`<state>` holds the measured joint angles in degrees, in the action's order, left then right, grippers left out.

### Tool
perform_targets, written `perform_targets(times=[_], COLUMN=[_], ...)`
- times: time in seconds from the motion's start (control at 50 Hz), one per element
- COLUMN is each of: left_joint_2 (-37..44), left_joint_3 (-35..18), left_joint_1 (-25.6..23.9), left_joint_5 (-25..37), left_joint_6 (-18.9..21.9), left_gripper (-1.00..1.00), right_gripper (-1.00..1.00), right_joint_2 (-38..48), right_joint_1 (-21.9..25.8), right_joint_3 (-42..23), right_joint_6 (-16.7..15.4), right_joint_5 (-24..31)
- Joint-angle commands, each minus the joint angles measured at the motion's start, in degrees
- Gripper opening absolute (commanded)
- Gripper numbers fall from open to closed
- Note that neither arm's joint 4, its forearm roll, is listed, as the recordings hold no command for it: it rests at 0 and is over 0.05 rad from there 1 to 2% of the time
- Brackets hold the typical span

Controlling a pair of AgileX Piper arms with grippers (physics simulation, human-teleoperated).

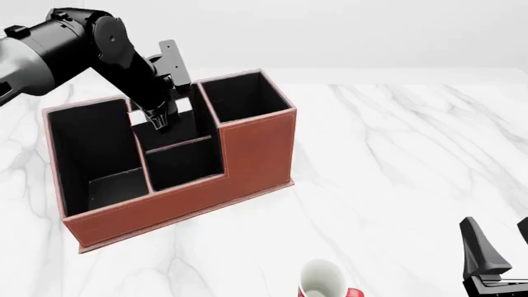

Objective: Pick up the book and place it in the front compartment of the caddy.

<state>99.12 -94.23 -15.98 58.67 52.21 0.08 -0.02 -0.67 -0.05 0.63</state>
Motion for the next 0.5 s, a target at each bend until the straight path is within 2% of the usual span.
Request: perform_targets(times=[0.02, 0.5], left_joint_2=[0.0, 2.9], left_joint_3=[1.9, 0.2], left_joint_1=[0.9, 0.2], left_joint_5=[-2.4, -2.9], left_joint_6=[1.9, 1.1], left_gripper=[-1.00, -1.00], right_gripper=[1.00, 1.00], right_joint_2=[0.1, 0.1], right_joint_1=[0.0, 0.0], right_joint_3=[0.0, 0.0], right_joint_6=[0.0, 0.0], right_joint_5=[-0.1, -0.1])
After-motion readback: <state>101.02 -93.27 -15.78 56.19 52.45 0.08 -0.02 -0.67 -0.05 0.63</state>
